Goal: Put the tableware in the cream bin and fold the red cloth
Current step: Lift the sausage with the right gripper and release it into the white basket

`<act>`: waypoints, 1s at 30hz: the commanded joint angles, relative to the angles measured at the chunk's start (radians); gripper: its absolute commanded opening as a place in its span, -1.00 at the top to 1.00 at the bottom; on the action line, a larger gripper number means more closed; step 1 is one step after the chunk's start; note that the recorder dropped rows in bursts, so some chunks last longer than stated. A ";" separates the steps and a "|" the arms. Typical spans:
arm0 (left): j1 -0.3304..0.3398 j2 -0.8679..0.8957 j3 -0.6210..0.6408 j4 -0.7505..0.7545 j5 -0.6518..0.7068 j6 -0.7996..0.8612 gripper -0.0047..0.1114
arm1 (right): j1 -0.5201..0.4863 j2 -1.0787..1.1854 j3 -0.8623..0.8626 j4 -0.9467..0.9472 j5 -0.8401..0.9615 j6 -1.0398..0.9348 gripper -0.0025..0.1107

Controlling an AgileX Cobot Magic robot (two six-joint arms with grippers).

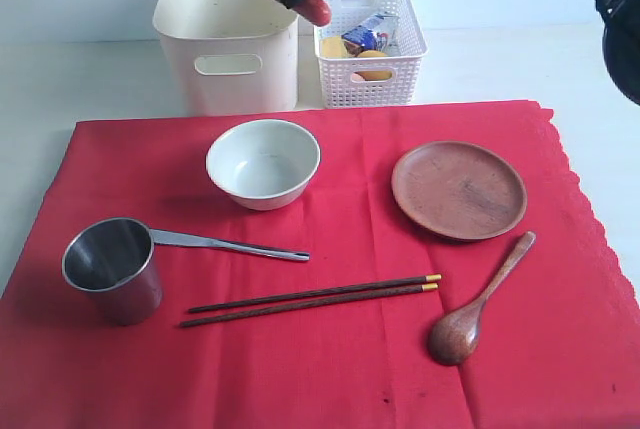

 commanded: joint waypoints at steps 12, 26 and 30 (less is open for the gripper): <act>0.001 -0.004 0.002 0.006 -0.002 0.004 0.91 | -0.150 0.011 -0.005 0.023 -0.079 0.018 0.96; 0.001 -0.004 0.002 0.006 -0.002 0.004 0.91 | -0.143 0.131 -0.005 -0.230 -0.267 0.356 0.34; 0.001 -0.004 0.002 0.006 -0.002 0.004 0.91 | -0.143 0.139 -0.005 -0.245 -0.254 0.346 -0.23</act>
